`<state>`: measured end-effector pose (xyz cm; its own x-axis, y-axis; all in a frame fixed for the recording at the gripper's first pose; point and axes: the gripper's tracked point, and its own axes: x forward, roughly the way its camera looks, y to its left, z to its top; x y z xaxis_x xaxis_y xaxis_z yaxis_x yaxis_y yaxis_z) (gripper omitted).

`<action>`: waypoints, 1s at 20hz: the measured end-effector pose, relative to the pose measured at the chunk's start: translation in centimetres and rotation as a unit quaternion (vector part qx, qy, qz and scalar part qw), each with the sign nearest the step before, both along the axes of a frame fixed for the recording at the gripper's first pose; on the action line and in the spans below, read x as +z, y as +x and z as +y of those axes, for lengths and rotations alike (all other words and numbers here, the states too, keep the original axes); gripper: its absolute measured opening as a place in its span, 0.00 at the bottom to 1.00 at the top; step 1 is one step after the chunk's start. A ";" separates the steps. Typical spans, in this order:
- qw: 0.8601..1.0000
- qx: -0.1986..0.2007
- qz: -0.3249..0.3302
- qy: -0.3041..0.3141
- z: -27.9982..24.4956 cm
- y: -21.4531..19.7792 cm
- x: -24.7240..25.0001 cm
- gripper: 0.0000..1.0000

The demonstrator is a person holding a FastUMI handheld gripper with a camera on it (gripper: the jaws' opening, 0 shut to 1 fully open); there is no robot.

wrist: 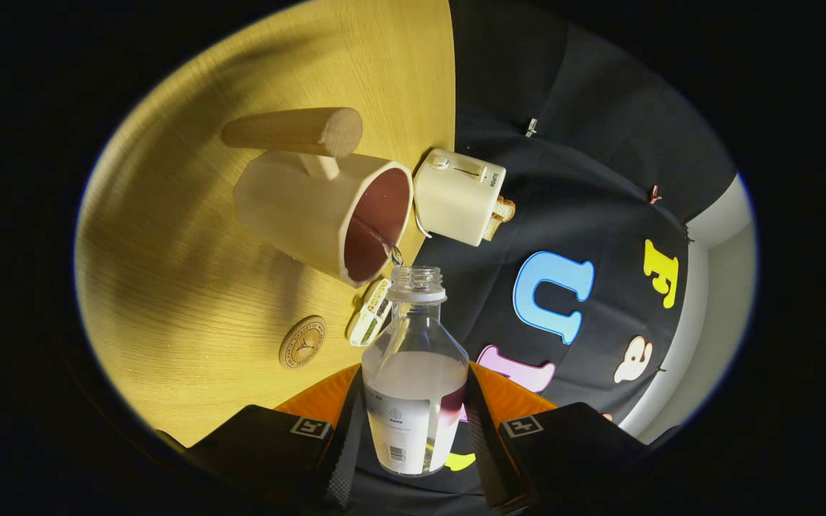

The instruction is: Take the bottle from table, then pour the juice into the cup, finally place the bottle on the coaster

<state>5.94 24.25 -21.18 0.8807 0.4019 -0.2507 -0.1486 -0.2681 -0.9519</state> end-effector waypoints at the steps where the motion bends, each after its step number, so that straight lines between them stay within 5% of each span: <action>1: 1.000 0.002 -0.002 -0.003 -0.1 0.0 0.2 0.71; 20: 0.998 0.028 -0.036 -0.050 0.6 0.4 0.5 0.71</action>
<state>6.32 24.85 -20.66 0.8748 0.4268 -0.2293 -0.0630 -0.3690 -0.9273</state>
